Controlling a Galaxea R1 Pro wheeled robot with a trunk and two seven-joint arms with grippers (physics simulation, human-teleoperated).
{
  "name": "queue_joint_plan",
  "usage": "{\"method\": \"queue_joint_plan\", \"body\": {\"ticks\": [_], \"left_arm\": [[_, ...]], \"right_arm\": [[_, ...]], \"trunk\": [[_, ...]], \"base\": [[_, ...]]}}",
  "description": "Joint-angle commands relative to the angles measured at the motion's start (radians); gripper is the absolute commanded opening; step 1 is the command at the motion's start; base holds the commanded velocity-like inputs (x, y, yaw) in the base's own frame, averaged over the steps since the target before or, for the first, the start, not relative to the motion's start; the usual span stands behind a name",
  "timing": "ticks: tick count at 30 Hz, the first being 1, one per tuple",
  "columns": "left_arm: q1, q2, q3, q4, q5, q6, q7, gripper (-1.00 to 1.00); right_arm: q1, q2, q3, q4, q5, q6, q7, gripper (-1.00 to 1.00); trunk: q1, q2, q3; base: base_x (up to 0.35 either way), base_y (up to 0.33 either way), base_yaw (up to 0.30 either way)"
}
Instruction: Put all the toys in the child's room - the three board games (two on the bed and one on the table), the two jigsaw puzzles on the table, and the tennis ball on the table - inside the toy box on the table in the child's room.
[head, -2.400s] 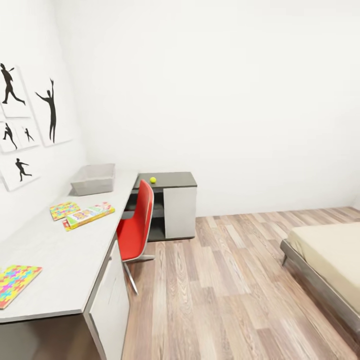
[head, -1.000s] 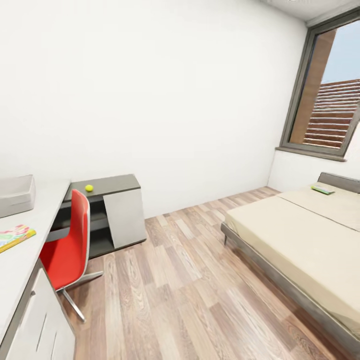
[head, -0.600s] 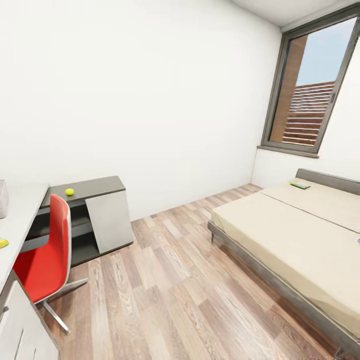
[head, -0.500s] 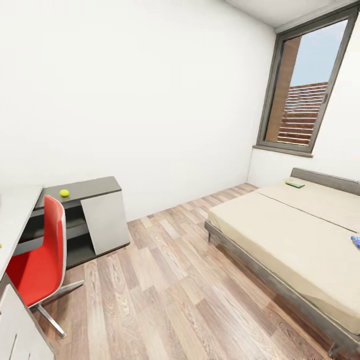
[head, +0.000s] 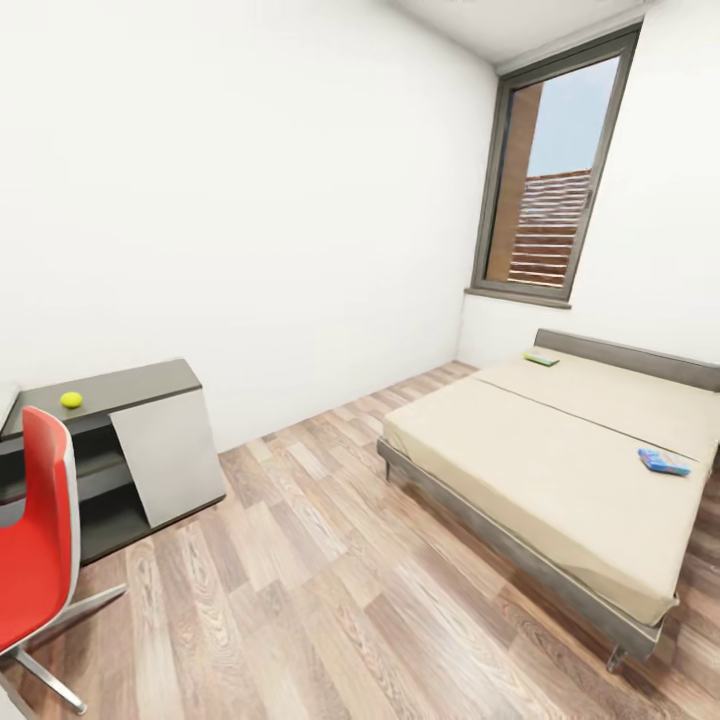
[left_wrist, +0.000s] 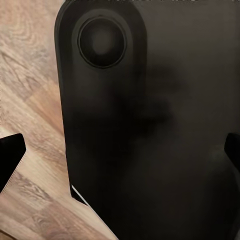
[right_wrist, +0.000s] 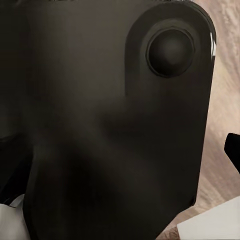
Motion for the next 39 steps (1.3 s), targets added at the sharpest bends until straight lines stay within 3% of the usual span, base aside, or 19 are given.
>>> {"method": "queue_joint_plan", "body": {"ticks": [1, 39], "left_arm": [[0.000, 0.000, 0.000, 0.000, 0.000, 0.000, 0.000, 1.00], [0.000, 0.000, 0.000, 0.000, 0.000, 0.000, 0.000, 1.00]], "right_arm": [[0.000, 0.000, 0.000, 0.000, -0.001, -0.003, 0.000, 1.00], [0.000, -0.002, -0.001, 0.000, -0.001, -0.004, -0.001, 1.00]], "trunk": [[0.000, 0.000, -0.001], [0.000, 0.000, -0.001]], "base": [[0.000, 0.000, -0.245], [0.000, 0.000, -0.245]]}}
